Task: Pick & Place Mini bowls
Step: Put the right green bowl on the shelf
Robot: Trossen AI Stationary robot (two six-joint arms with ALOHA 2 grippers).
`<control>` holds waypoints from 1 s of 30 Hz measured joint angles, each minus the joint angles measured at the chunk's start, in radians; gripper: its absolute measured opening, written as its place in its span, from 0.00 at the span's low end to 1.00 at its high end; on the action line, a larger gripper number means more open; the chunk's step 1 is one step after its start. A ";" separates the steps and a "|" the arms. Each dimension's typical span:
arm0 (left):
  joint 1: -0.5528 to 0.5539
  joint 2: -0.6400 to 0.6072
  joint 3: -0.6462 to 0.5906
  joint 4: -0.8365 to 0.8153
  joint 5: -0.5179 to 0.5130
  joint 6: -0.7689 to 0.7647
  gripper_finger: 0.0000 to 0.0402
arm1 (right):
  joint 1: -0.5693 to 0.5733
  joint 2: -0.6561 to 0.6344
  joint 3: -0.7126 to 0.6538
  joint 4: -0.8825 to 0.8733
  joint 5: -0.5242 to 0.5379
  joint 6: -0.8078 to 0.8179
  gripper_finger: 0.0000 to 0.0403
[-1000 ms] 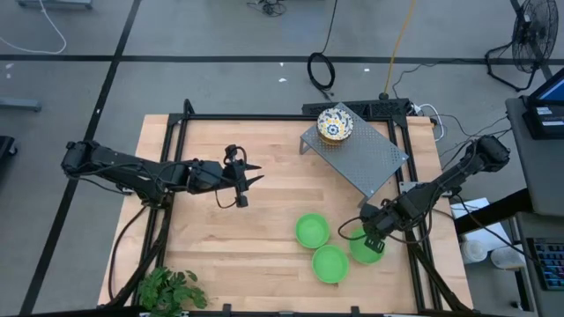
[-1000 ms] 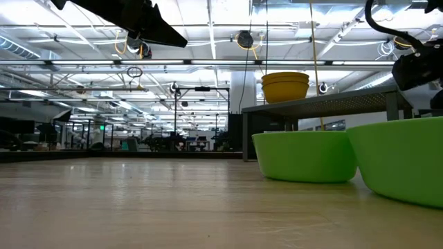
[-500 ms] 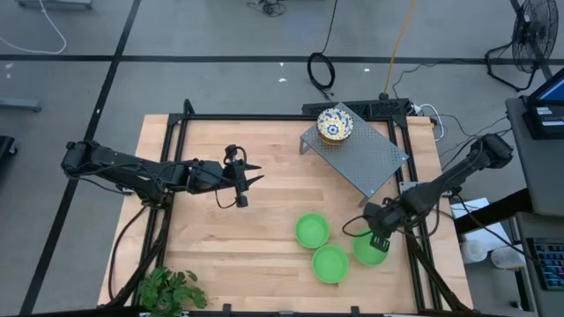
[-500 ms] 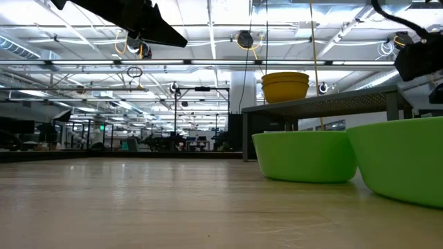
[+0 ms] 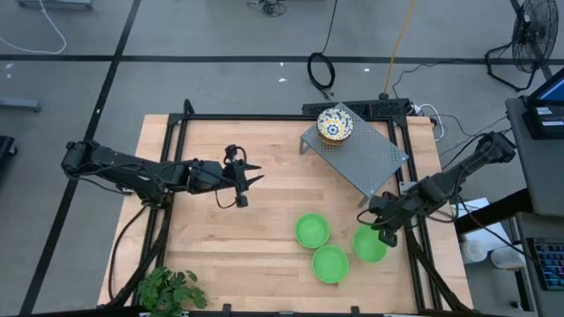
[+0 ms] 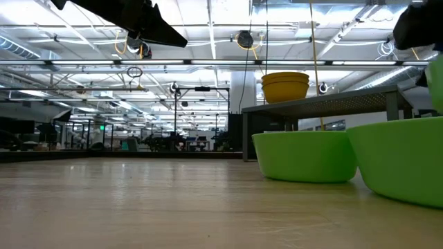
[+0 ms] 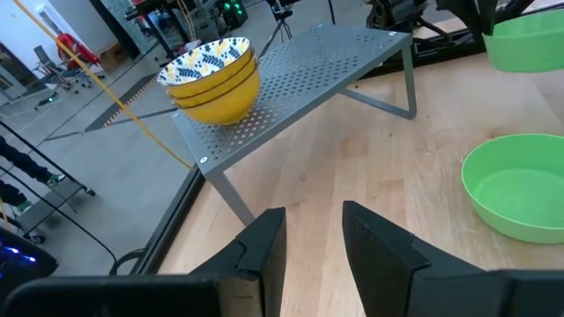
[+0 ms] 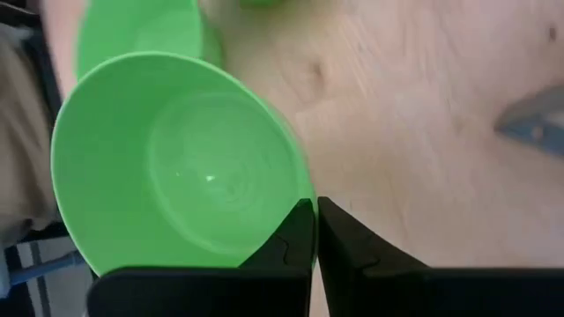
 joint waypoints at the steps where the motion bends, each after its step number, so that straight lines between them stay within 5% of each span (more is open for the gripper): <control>1: 0.000 0.000 0.000 0.000 0.000 0.000 0.29 | 0.000 -0.013 0.000 0.006 0.012 -0.016 0.00; 30: 0.000 0.000 0.000 0.000 0.000 -0.001 0.29 | 0.000 -0.187 0.000 0.293 0.367 -0.661 0.00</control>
